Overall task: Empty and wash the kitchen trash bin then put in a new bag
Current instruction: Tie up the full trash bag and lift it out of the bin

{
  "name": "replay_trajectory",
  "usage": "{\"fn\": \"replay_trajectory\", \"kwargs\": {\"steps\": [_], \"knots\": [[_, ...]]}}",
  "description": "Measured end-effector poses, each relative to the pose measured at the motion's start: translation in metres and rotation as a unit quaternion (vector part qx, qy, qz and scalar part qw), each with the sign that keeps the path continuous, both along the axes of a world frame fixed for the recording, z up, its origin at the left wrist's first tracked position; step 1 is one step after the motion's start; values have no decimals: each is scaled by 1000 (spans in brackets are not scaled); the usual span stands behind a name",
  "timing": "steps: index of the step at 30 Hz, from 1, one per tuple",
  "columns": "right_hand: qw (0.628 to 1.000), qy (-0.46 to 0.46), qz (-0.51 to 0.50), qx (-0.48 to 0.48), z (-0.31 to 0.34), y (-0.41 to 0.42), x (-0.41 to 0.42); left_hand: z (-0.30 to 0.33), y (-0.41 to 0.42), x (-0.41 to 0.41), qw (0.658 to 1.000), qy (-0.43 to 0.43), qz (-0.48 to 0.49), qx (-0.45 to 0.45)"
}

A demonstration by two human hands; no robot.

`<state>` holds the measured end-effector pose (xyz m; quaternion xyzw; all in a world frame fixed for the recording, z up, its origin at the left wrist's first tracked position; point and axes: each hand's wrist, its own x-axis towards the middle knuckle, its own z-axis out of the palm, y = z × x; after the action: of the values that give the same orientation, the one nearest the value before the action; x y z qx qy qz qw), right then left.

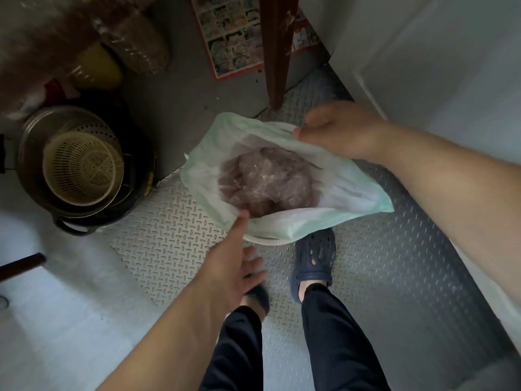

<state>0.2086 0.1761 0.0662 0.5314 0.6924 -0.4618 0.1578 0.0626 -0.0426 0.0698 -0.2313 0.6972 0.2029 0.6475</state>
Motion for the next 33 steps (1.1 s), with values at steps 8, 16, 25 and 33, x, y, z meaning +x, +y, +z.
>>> {"fn": "replay_trajectory", "kwargs": {"steps": [8, 16, 25, 33], "knots": [[995, 8, 88, 40, -32, -6, -28, -27, 12, 34, 998, 67, 1, -10], [992, 69, -29, 101, -30, -20, -10, 0, -26, 25, 996, 75, -39, 31], [981, 70, -48, 176, -20, -11, 2, 20, -53, 9, 992, 83, -74, 58], [975, 111, -64, 180, -6, 0, 11, 30, -58, 2, 987, 120, -83, 67]]}}
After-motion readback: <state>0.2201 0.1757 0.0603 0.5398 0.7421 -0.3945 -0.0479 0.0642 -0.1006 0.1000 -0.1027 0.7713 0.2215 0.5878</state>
